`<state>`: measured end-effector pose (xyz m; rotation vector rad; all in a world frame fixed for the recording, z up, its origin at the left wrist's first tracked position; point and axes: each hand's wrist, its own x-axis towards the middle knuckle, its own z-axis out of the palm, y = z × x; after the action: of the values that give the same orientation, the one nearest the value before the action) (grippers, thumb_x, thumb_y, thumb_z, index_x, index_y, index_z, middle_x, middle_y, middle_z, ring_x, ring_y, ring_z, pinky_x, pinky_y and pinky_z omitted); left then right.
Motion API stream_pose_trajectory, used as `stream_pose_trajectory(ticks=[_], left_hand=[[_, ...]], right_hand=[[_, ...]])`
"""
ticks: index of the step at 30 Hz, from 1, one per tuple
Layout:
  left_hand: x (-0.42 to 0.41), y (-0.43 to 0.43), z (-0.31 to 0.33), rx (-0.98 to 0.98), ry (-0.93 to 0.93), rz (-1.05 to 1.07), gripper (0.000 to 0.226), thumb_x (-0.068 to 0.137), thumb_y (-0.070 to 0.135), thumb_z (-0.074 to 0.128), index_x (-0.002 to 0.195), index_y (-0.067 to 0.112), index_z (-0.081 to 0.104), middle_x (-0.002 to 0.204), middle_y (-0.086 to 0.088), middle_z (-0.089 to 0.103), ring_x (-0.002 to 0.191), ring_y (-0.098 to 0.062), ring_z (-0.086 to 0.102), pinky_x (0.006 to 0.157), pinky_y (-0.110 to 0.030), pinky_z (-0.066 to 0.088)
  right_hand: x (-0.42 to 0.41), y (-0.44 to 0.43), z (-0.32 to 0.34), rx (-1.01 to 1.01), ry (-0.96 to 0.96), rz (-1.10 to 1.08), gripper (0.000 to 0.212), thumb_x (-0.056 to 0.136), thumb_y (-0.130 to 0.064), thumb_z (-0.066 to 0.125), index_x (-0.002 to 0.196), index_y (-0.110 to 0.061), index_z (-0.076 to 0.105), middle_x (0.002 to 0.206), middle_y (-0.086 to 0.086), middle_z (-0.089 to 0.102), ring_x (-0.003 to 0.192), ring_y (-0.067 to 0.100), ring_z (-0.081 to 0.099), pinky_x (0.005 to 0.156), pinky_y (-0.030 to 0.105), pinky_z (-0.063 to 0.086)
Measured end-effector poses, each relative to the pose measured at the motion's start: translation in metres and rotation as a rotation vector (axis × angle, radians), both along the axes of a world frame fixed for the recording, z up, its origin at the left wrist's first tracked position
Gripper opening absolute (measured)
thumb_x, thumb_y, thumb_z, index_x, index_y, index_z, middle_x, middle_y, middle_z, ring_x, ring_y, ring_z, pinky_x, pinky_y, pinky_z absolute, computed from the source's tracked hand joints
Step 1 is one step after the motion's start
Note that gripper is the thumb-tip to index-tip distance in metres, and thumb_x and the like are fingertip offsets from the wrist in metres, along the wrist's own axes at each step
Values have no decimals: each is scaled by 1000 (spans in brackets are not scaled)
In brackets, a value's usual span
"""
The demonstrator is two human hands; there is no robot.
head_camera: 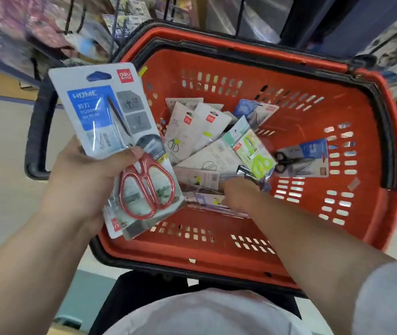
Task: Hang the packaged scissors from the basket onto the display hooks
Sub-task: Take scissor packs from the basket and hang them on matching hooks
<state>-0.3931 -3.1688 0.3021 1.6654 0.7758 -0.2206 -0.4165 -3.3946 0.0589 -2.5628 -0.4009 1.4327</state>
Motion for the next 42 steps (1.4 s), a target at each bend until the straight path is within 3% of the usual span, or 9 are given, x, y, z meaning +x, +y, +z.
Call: stream_pose_trajectory(ticks=[9, 13, 20, 24, 28, 32, 36, 39, 42], left_hand=[[-2, 1, 1, -4, -6, -9, 43, 86, 0, 80, 125, 17, 72, 111, -1, 81, 98, -25, 80, 87, -44, 63], [-2, -6, 3, -26, -16, 13, 38, 86, -2, 79, 117, 19, 73, 101, 3, 83, 88, -20, 81, 68, -33, 65], [1, -20, -1, -76, -4, -3, 42, 86, -3, 80, 122, 15, 72, 103, 0, 82, 91, -22, 80, 70, -33, 65], [4, -26, -4, -92, -15, -17, 36, 86, -3, 80, 112, 21, 75, 105, -1, 82, 94, -26, 80, 81, -39, 63], [5, -31, -14, -106, -20, 11, 35, 86, -1, 81, 114, 17, 75, 103, -1, 82, 94, -26, 80, 82, -42, 65], [11, -48, -29, -173, -13, 40, 39, 84, 2, 84, 120, 14, 74, 108, -3, 82, 101, -29, 78, 93, -49, 62], [13, -72, -30, -325, -42, 29, 27, 94, 7, 75, 118, 19, 75, 110, 1, 82, 101, -17, 78, 94, -42, 59], [12, -85, -26, -431, -52, 10, 47, 87, 35, 78, 131, 22, 70, 122, 1, 78, 117, -20, 73, 108, -47, 53], [11, -90, -26, -454, -3, 5, 53, 80, 31, 83, 130, 17, 69, 120, -6, 79, 113, -28, 75, 101, -50, 58]], right_hand=[[10, -45, 29, 45, -49, -27, 36, 104, -36, 59, 133, -16, 60, 133, 11, 64, 124, 33, 60, 92, 35, 49], [15, -80, 58, 57, -79, -112, 39, 102, -37, 59, 137, -18, 61, 139, 12, 62, 127, 32, 57, 99, 37, 49], [24, -123, 121, 171, -135, -429, 30, 105, -34, 60, 117, -8, 65, 106, 4, 64, 104, 28, 63, 69, 31, 32], [23, -138, 147, 490, -143, -867, 15, 102, -21, 66, 111, -11, 74, 103, 12, 78, 85, 22, 71, 75, 37, 54], [16, -140, 171, 753, -130, -1194, 18, 104, -16, 62, 113, -4, 72, 98, 13, 78, 80, 20, 71, 73, 40, 57], [12, -125, 189, 940, -56, -1348, 22, 105, -11, 54, 120, -4, 70, 103, 8, 79, 82, 14, 75, 66, 26, 59], [8, -97, 193, 1010, 52, -1421, 20, 106, -12, 53, 115, -11, 71, 94, 5, 80, 78, 15, 75, 61, 27, 59], [4, -70, 195, 1049, 133, -1412, 21, 107, -9, 51, 112, -12, 71, 88, 0, 80, 73, 11, 75, 58, 24, 57], [6, -54, 197, 1057, 124, -1347, 19, 106, -11, 55, 109, -16, 73, 93, -1, 80, 79, 12, 75, 64, 26, 58]])
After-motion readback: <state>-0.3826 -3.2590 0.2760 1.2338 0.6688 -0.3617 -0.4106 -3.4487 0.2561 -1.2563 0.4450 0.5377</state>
